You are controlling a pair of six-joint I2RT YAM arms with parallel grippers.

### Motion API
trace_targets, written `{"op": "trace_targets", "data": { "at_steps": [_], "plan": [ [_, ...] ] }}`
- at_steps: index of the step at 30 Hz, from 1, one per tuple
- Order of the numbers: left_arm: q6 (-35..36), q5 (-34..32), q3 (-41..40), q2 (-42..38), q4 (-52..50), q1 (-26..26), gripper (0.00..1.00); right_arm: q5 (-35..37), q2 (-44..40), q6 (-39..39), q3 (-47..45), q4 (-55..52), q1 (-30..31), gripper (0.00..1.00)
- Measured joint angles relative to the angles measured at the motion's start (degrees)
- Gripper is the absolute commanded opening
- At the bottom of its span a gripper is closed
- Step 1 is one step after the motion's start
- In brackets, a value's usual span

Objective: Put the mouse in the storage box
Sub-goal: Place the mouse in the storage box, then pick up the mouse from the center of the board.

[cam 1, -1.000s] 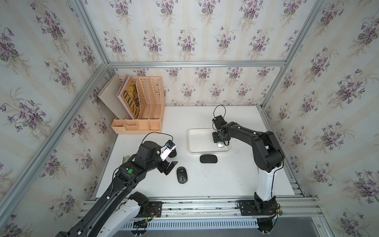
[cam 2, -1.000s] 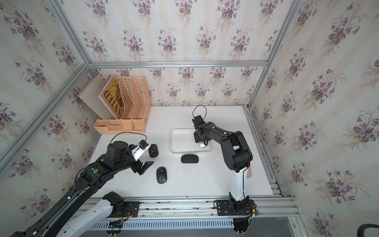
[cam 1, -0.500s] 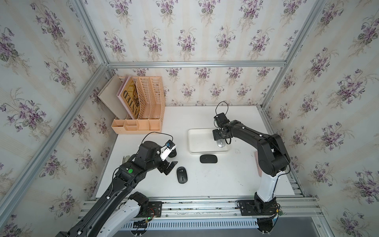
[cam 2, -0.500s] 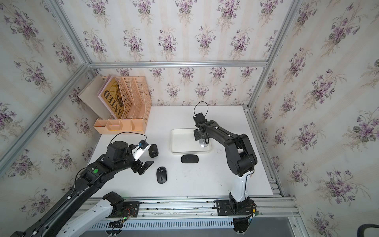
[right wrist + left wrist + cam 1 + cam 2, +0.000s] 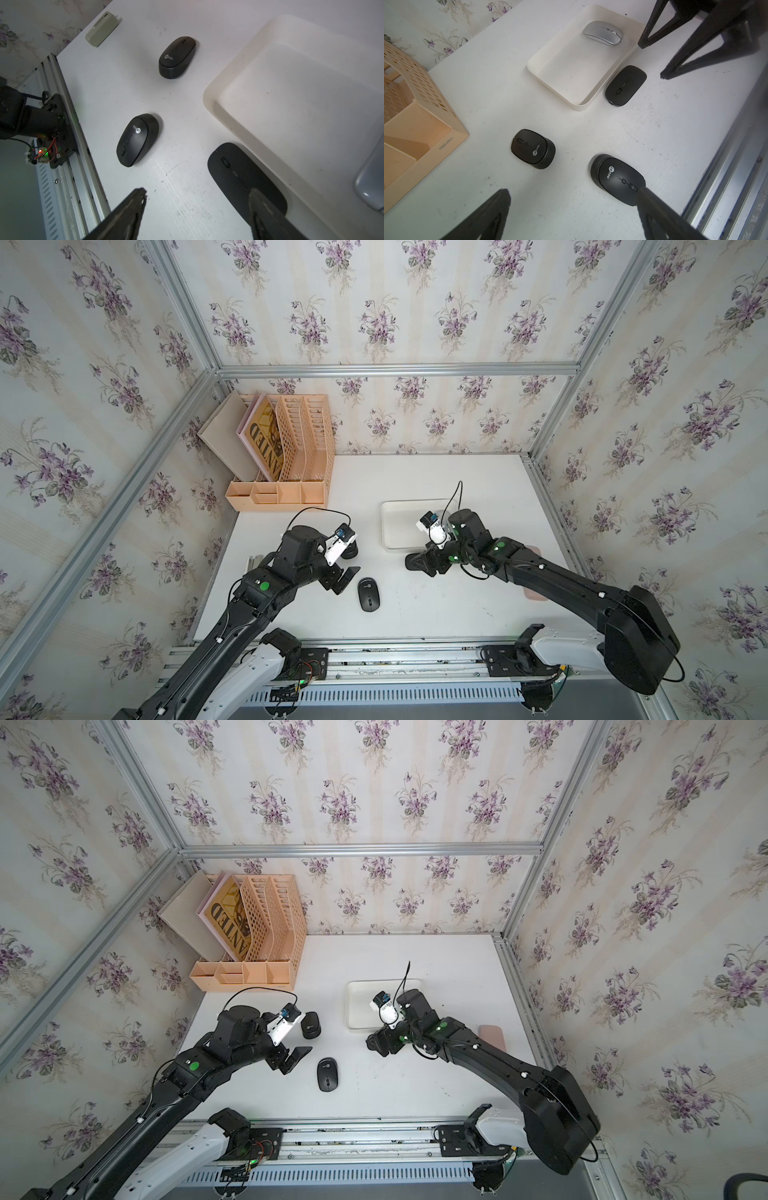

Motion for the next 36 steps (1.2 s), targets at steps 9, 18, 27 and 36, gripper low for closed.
{"op": "trace_targets", "data": {
  "at_steps": [9, 18, 27, 36],
  "plan": [
    [0.0, 0.0, 0.0, -0.2, 0.0, 0.0, 0.99, 3.5, 11.6, -3.7, 4.9, -1.5, 5.7, 0.85],
    [0.0, 0.2, 0.0, -0.1, 0.0, 0.0, 0.99, 12.1, 17.0, -6.4, 8.8, -3.5, 6.5, 0.87],
    [0.0, 0.3, 0.0, 0.0, 0.0, 0.0, 0.99, 18.2, 20.4, -8.1, 9.9, -6.3, 6.5, 0.87],
    [0.0, 0.7, 0.0, 0.0, 0.0, 0.0, 0.99, 20.9, 23.5, -9.0, 10.6, -7.3, 6.5, 0.87]
  ]
}}
